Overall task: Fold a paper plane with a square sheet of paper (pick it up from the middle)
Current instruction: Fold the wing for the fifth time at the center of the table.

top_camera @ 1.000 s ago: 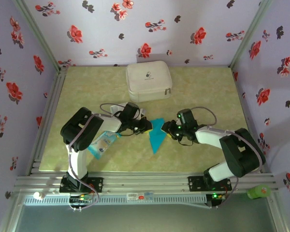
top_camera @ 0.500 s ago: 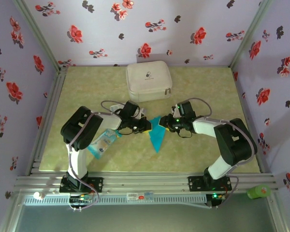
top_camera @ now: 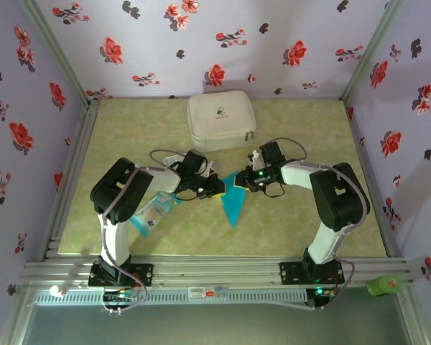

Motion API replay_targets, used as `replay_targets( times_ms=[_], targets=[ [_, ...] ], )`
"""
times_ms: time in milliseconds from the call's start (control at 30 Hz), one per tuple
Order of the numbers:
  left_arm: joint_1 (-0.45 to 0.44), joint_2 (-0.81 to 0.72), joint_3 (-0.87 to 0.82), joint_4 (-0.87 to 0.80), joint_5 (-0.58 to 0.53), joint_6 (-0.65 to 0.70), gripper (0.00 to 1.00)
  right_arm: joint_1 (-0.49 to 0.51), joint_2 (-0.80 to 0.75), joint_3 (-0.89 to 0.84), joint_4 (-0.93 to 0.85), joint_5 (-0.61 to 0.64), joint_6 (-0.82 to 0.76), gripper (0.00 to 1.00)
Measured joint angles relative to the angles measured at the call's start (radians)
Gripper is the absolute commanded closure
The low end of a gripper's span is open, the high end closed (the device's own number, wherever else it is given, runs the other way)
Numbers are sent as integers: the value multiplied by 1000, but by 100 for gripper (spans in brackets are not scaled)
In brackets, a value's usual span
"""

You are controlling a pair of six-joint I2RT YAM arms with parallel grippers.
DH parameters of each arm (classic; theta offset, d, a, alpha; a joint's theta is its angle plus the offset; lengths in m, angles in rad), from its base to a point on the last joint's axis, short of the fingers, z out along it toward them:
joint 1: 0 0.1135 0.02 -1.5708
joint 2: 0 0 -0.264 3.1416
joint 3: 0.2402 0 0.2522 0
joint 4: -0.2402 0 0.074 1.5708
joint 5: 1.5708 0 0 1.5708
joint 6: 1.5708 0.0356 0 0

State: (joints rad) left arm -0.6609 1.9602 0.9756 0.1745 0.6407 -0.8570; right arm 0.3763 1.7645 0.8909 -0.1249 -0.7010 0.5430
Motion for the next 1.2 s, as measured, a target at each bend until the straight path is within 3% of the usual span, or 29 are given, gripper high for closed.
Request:
replay_targets(
  times_ms=[167,300,567,700,900,1200],
  targets=[
    [1,0,0,2,1,-4,86,-6,13,21,-59,-3,-53,94],
    [5,-7,-6,12,6,-17,82,-6,9,14,-52,-2,-39,99],
    [26,-178,-76,40,-69,-46,70,-5,-148,-165,134,118,210,100],
    [26,-262,-96,41,-110,-41,71,9,-208,-268,283,212,388,100],
    [21,-282,-128,41,-134,-41,82,106,-279,-385,395,383,599,100],
    [-35,-202,-132,57,-105,-53,87,155,-282,-393,473,447,696,94]
  ],
)
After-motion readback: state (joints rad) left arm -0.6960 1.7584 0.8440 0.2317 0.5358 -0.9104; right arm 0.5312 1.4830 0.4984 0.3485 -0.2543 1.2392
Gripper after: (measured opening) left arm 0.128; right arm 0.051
